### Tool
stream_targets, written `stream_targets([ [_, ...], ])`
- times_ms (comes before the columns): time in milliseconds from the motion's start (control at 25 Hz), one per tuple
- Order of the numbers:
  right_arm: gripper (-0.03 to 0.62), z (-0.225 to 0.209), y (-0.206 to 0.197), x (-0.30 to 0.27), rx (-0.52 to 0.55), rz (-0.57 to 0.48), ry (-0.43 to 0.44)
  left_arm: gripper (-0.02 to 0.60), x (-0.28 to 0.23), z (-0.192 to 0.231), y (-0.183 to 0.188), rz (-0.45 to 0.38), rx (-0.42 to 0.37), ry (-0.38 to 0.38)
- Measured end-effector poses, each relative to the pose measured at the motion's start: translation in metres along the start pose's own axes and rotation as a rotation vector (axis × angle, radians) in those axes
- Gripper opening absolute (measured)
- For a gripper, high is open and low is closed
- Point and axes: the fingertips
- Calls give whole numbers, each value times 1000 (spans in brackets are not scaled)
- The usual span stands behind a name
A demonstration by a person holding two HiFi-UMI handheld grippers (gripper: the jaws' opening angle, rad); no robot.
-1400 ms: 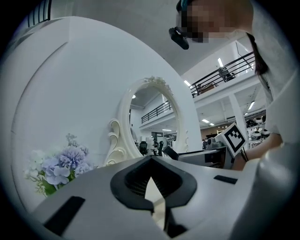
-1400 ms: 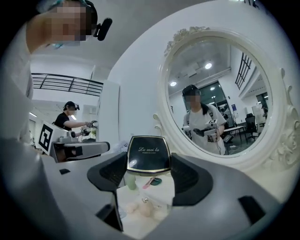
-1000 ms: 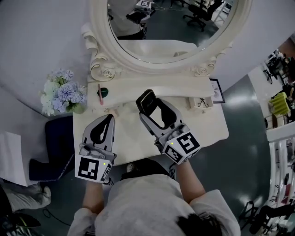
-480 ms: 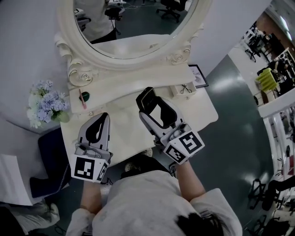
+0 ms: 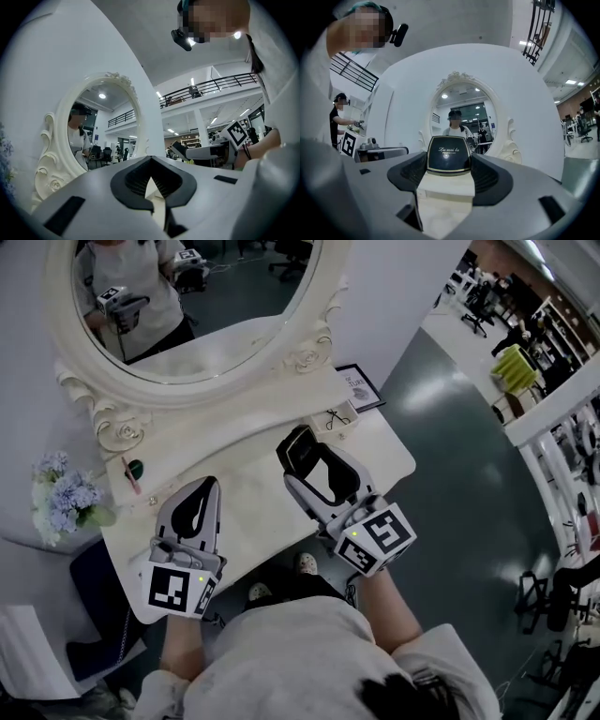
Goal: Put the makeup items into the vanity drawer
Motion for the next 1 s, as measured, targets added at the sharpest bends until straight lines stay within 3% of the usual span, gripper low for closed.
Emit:
stream_targets([
  [440,301,-99,-22,29,-26,132,-117,6,-56,-38,5,-9,7,-10],
  [1000,301,-197,-98,23,-119,404,-104,6,-112,-67,-9,46,7,54],
])
Point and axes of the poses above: the fingertips, and each gripper's own axes: x backward along the fingers, z to its left, y out of its top, and after that the axes turned 6 degrees about z, right-handed
